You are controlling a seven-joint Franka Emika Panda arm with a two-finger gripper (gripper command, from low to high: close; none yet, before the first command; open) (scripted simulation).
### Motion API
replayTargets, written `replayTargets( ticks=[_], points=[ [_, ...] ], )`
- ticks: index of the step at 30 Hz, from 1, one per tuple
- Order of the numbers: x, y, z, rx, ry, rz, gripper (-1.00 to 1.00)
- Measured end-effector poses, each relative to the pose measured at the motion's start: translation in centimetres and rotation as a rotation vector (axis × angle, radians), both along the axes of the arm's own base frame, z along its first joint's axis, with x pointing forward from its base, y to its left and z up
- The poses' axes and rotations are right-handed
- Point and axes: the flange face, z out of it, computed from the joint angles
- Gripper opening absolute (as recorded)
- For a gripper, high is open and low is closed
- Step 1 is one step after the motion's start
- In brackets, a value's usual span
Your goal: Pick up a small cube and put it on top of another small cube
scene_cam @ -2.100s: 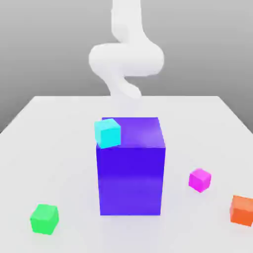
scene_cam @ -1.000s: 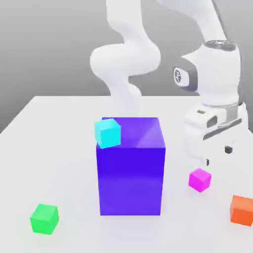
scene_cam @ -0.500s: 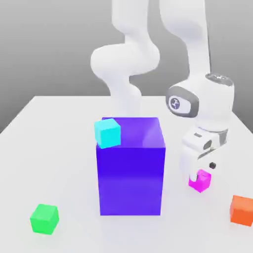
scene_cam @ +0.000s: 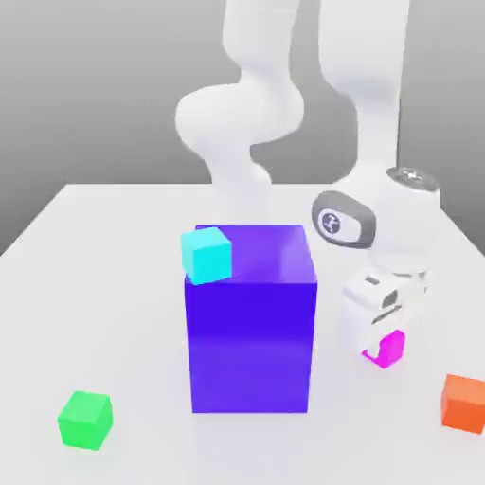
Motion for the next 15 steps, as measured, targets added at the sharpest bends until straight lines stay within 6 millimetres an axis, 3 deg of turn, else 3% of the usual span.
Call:
replayTargets(
  ticks=[13,15],
  points=[
    [-0.5,0.0,5.2,-0.002,0.006,0.002,-1.0],
    [0.8,1.1,5.6,-0.012,-0.017,0.003,-1.0]
  ],
)
